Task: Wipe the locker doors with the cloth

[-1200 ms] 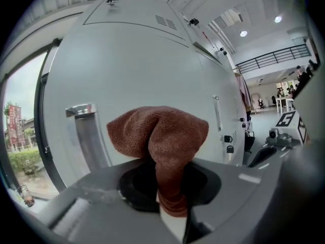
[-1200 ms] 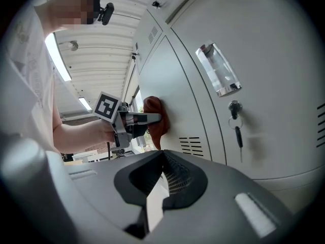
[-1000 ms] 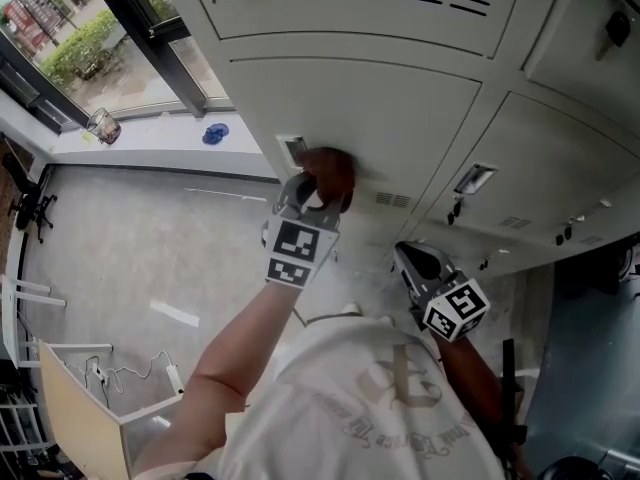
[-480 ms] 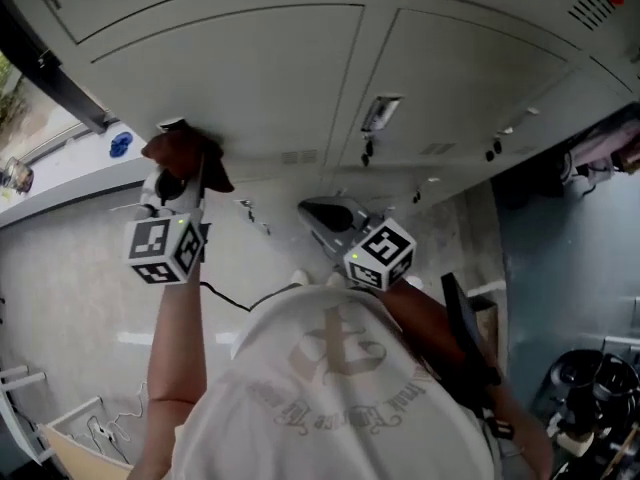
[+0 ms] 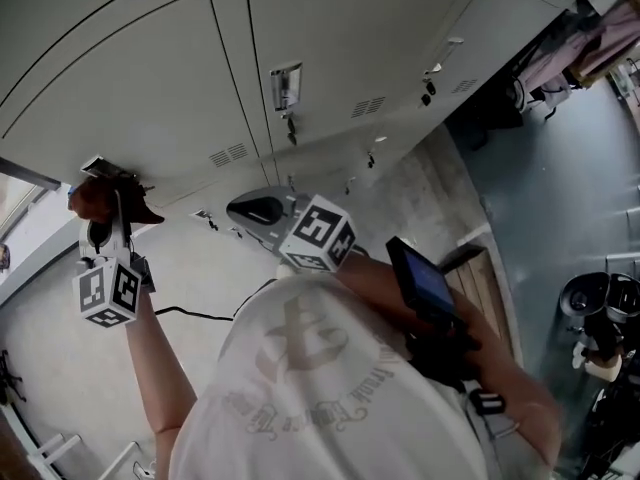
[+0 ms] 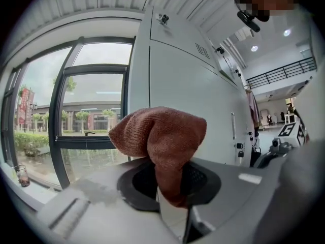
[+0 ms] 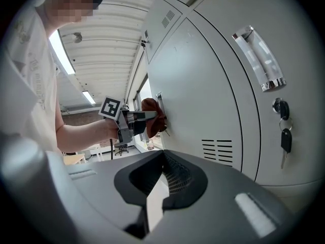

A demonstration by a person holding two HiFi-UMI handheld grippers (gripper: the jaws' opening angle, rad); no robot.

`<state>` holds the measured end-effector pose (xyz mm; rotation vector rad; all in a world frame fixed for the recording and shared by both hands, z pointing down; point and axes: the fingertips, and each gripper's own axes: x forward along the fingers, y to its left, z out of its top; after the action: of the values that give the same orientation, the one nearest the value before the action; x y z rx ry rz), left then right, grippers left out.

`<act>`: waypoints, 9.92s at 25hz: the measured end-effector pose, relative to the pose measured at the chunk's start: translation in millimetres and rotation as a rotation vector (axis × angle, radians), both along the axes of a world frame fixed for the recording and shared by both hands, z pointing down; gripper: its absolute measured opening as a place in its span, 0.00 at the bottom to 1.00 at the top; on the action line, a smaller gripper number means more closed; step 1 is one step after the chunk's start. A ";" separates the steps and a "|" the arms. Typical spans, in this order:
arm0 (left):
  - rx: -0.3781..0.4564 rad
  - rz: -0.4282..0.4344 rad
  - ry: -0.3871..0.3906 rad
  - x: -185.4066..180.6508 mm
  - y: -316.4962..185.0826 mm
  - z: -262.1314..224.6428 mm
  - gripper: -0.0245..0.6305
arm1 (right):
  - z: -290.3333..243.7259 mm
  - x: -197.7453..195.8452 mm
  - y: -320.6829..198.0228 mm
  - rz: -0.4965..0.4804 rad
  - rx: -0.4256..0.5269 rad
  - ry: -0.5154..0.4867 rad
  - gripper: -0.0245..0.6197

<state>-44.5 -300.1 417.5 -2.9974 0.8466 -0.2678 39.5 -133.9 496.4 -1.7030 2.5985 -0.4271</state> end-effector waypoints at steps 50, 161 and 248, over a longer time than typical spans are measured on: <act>0.123 0.071 -0.078 55.2 37.2 -45.5 0.16 | -7.0 36.9 11.1 0.066 -0.003 -0.008 0.05; 0.052 0.049 0.089 35.4 18.7 -129.0 0.16 | -19.1 23.7 11.7 -0.072 0.038 0.018 0.05; 0.142 0.321 -0.037 188.7 128.1 -178.5 0.15 | -24.4 75.8 84.7 -0.227 0.057 0.047 0.05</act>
<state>144.2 -172.0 238.9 -2.9220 0.3543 -0.2429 115.3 -49.2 472.0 -1.4238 2.8207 -0.3149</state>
